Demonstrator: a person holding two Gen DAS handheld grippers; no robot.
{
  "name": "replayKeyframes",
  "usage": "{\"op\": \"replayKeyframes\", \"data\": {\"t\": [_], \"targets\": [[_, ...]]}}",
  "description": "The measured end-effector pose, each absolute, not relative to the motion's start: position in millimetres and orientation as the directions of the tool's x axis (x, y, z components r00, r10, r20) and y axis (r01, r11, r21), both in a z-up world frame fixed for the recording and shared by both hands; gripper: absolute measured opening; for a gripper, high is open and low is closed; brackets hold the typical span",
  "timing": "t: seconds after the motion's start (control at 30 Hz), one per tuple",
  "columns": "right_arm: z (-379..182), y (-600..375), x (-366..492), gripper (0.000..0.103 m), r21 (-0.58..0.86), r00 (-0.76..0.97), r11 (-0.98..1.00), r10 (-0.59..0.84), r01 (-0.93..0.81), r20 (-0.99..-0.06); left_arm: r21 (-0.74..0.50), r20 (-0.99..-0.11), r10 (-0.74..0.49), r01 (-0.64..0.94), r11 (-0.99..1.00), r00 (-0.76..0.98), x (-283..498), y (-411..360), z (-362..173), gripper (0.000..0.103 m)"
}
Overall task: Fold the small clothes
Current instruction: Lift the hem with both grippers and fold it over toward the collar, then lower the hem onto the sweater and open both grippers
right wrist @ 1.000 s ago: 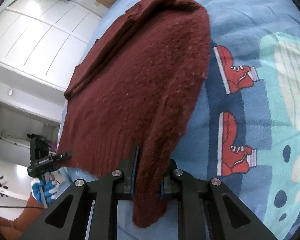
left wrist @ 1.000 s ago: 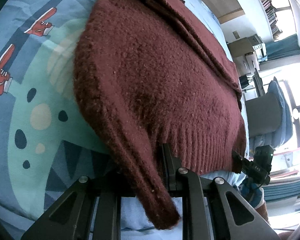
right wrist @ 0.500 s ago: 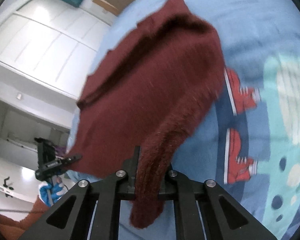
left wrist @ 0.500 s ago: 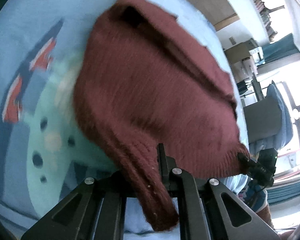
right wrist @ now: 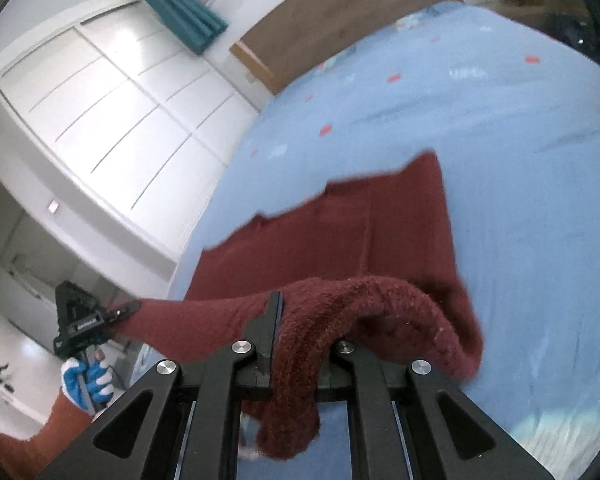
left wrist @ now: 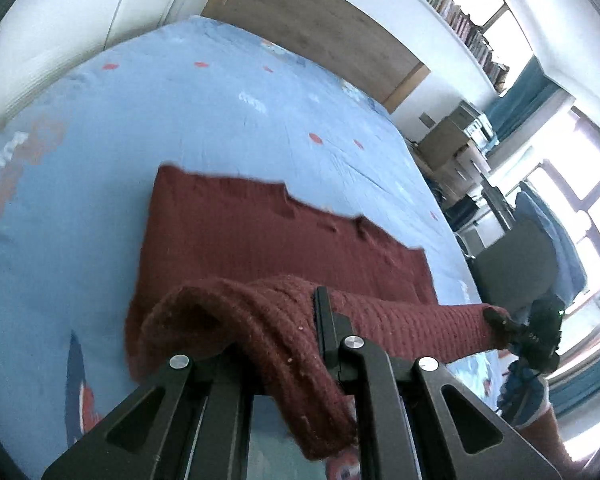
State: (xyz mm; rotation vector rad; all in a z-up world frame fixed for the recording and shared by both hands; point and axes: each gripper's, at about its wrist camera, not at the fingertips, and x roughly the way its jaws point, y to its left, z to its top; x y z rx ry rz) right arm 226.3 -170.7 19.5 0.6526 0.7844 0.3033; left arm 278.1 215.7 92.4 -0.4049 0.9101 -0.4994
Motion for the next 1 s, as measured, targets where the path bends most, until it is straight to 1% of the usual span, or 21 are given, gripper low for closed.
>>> {"op": "replayKeyframes", "data": {"t": [0.2, 0.33, 0.43, 0.5, 0.6, 0.7, 0.73, 0.77, 0.8, 0.83, 0.87, 0.9, 0.97, 1.0], "targets": [[8.2, -174.6, 302.2, 0.01, 0.609, 0.683, 0.792, 0.42, 0.047, -0.598, -0.477, -0.703, -0.488, 0.166, 0.863, 0.517, 343.2, 196.5, 61.4, 0.007], [-18.5, -179.4, 337.7, 0.012, 0.61, 0.661, 0.784, 0.398, 0.115, -0.636, -0.474, -0.749, -0.454, 0.088, 0.876, 0.482, 377.9, 202.0, 25.8, 0.007], [-40.1, -183.1, 360.8, 0.013, 0.613, 0.636, 0.774, 0.394, 0.161, -0.664, -0.453, -0.783, -0.425, 0.051, 0.89, 0.454, 395.2, 203.4, 5.3, 0.009], [-51.8, -186.4, 367.4, 0.014, 0.615, 0.62, 0.766, 0.394, 0.187, -0.679, -0.464, -0.792, -0.43, 0.032, 0.885, 0.433, 400.9, 204.9, -6.5, 0.01], [-67.6, -194.4, 375.3, 0.02, 0.637, 0.615, 0.736, 0.397, 0.232, -0.682, -0.497, -0.786, -0.455, 0.01, 0.868, 0.419, 409.2, 209.8, -15.8, 0.016], [-77.5, -201.6, 377.1, 0.025, 0.679, 0.616, 0.691, 0.427, 0.25, -0.662, -0.539, -0.764, -0.489, 0.0, 0.842, 0.421, 408.6, 218.3, -10.7, 0.028], [-78.2, -202.4, 378.0, 0.028, 0.686, 0.619, 0.684, 0.434, 0.247, -0.655, -0.552, -0.754, -0.498, -0.002, 0.834, 0.429, 408.3, 222.2, -7.9, 0.034], [-77.3, -202.9, 378.9, 0.032, 0.691, 0.62, 0.682, 0.439, 0.241, -0.65, -0.564, -0.744, -0.502, -0.01, 0.826, 0.442, 408.4, 226.6, -4.5, 0.044], [-76.7, -203.9, 376.8, 0.035, 0.695, 0.622, 0.68, 0.443, 0.235, -0.645, -0.57, -0.738, -0.5, -0.023, 0.821, 0.454, 408.1, 231.6, -1.4, 0.05], [-74.7, -205.4, 376.5, 0.042, 0.701, 0.627, 0.675, 0.447, 0.232, -0.638, -0.589, -0.725, -0.505, -0.041, 0.807, 0.468, 408.2, 238.6, 1.6, 0.057], [-72.6, -206.7, 376.1, 0.051, 0.707, 0.634, 0.669, 0.449, 0.23, -0.63, -0.604, -0.715, -0.513, -0.049, 0.796, 0.475, 408.2, 243.4, 4.0, 0.057], [-70.3, -208.0, 375.7, 0.054, 0.713, 0.641, 0.663, 0.449, 0.228, -0.623, -0.611, -0.711, -0.515, -0.058, 0.789, 0.479, 407.7, 248.7, 6.1, 0.057], [-65.0, -211.2, 374.4, 0.066, 0.719, 0.654, 0.656, 0.444, 0.229, -0.613, -0.597, -0.717, -0.502, -0.056, 0.8, 0.483, 405.5, 253.7, 11.0, 0.057], [-61.7, -213.3, 372.8, 0.068, 0.711, 0.658, 0.663, 0.429, 0.236, -0.619, -0.588, -0.721, -0.495, -0.051, 0.807, 0.485, 405.1, 253.2, 13.0, 0.057]]}}
